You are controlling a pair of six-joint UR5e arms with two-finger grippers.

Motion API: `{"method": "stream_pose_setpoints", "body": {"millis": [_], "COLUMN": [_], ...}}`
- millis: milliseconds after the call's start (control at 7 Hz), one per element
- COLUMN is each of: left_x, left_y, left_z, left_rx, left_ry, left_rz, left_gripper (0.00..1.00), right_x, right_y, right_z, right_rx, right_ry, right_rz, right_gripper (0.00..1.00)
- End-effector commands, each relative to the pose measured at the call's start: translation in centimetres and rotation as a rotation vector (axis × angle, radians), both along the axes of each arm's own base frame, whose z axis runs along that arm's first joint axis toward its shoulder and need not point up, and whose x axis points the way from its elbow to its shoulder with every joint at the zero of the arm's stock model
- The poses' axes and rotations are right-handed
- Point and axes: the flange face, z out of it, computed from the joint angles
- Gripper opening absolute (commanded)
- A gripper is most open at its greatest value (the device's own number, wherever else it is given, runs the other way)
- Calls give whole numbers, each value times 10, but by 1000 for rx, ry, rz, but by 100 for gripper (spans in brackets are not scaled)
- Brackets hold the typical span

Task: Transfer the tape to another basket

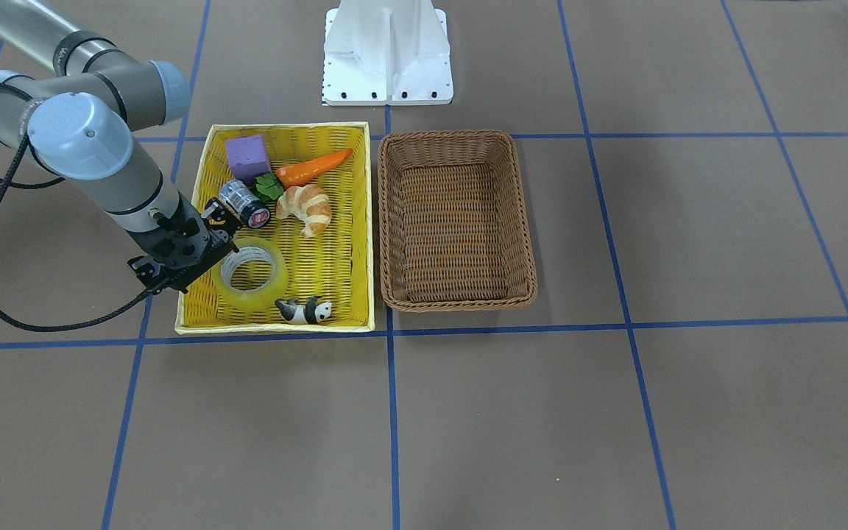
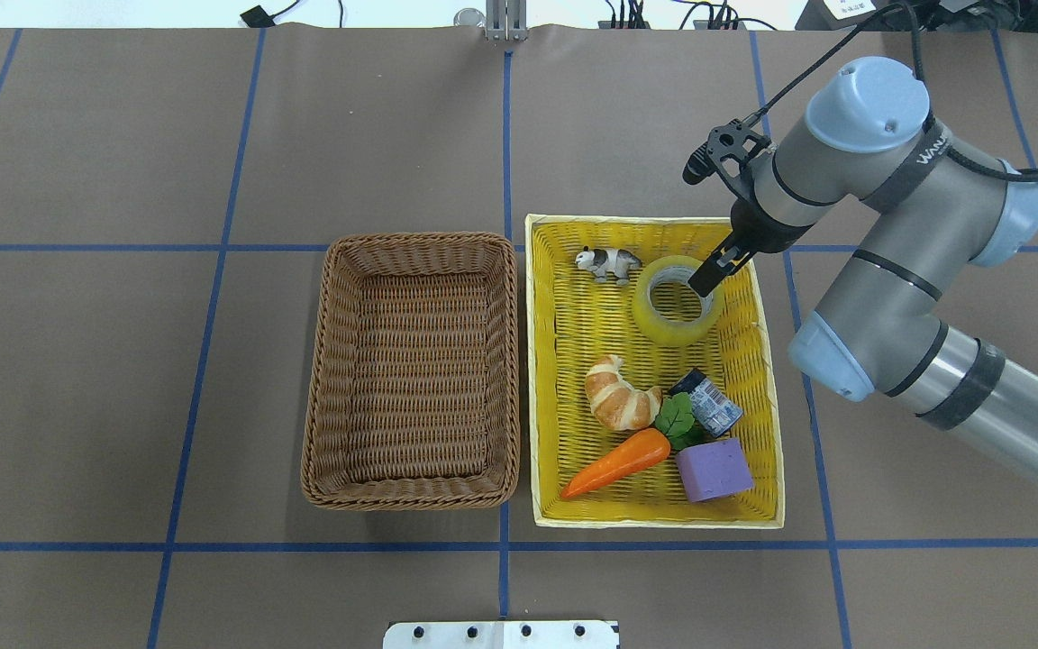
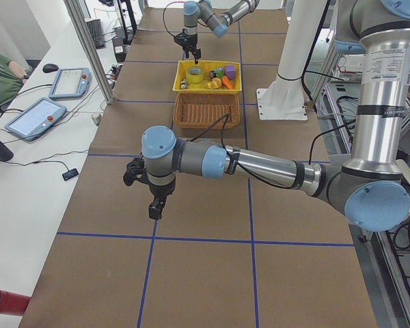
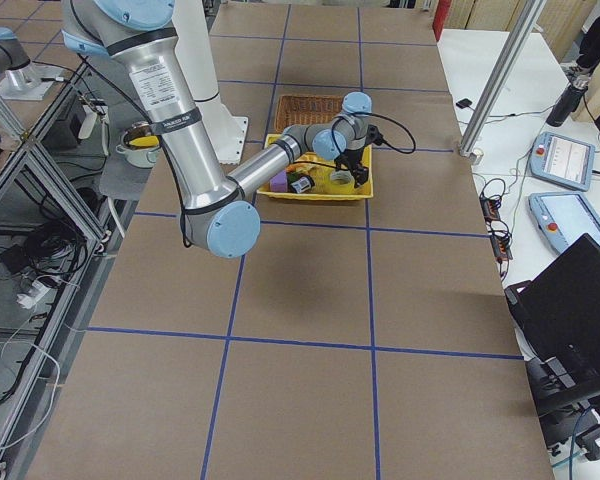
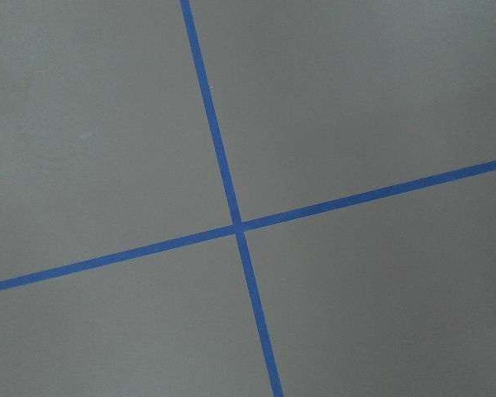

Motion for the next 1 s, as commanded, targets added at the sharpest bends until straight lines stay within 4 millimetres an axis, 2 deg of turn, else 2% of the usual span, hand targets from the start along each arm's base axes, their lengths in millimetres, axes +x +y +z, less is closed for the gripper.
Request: {"method": "stream_pose_setpoints", "body": {"millis": [0,429,714,857], "left_x": [0,0,0,0], "left_y": [-1,-1,-1,-1], "left_z": [1,2,2,2], "left_rx": [-2,-4,-6,-4], "left_ry": [0,0,0,0], "left_rz": [-1,-1,-1,-1], "left_gripper": [98,98,98,98], "right_x": [-17,-33,-44,-46], "right_y": [-2,-5,-7,-7], "right_z": [2,5,14,17], "right_rx": [3,-5,-19,-24], "right_ry": [18,29,43,48], "right_rz": [-6,-20,-29,-32], "right_gripper": [99,99,99,88]}}
